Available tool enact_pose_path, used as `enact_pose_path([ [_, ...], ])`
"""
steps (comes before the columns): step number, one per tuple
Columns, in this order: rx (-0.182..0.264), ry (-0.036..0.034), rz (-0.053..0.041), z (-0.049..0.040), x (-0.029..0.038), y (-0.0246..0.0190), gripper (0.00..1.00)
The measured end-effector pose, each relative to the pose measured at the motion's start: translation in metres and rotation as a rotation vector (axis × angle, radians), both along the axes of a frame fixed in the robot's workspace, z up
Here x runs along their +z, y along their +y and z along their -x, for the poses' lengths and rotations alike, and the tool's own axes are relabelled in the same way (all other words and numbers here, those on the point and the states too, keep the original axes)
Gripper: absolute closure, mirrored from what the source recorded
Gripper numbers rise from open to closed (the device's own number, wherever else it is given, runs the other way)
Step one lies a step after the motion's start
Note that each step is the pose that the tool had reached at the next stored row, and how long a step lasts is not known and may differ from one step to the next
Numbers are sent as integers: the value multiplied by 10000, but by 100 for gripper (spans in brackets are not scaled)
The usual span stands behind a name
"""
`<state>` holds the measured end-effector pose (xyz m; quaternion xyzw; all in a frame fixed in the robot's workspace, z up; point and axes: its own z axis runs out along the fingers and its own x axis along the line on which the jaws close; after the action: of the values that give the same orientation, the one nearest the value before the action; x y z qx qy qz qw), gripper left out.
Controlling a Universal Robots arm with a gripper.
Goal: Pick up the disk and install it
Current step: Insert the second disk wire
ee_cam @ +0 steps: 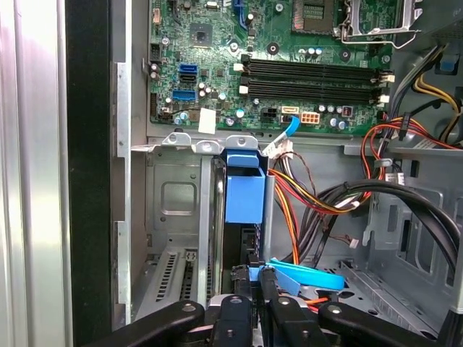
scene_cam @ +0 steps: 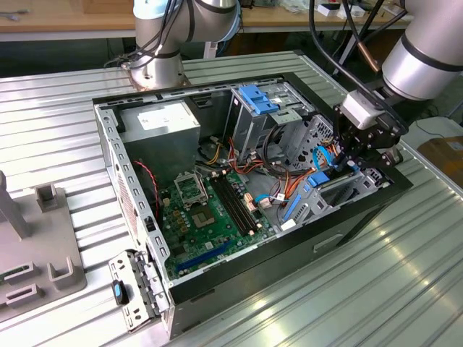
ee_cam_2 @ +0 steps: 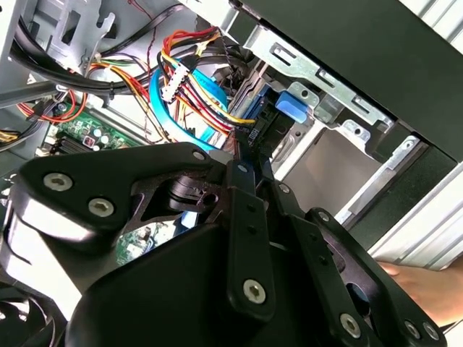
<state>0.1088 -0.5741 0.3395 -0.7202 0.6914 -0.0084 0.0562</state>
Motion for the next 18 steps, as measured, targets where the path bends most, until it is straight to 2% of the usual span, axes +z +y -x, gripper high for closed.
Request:
enact_pose_path([
  [12, 0, 16, 1, 0, -28, -1, 84],
  [13, 1, 14, -12, -1, -35, -1, 83],
  [14, 1, 15, -12, 0, -36, -1, 77],
  [15, 1, 15, -7, 0, -33, -2, 77],
  [16, 1, 16, -1, 0, -30, -1, 70],
  [18, 1, 16, 0, 0, -30, -1, 70],
])
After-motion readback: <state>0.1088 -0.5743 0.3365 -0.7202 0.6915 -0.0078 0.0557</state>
